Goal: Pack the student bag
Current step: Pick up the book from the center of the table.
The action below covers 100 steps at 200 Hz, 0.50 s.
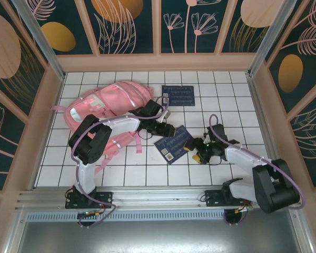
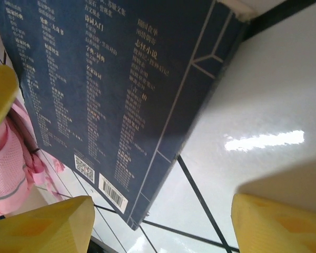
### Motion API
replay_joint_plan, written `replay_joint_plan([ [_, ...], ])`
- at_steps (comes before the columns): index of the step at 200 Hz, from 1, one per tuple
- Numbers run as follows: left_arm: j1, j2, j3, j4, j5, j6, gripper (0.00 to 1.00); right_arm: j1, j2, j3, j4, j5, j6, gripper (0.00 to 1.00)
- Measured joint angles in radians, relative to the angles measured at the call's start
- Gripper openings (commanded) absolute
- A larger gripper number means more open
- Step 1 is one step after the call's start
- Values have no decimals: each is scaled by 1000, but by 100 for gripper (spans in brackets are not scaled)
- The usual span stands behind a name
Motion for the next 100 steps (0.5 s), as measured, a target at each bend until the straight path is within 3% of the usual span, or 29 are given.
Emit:
replay_joint_plan([
  [100,14,0,-87,95,159,-59,63,-6,231,178,-42,-81,17,69],
])
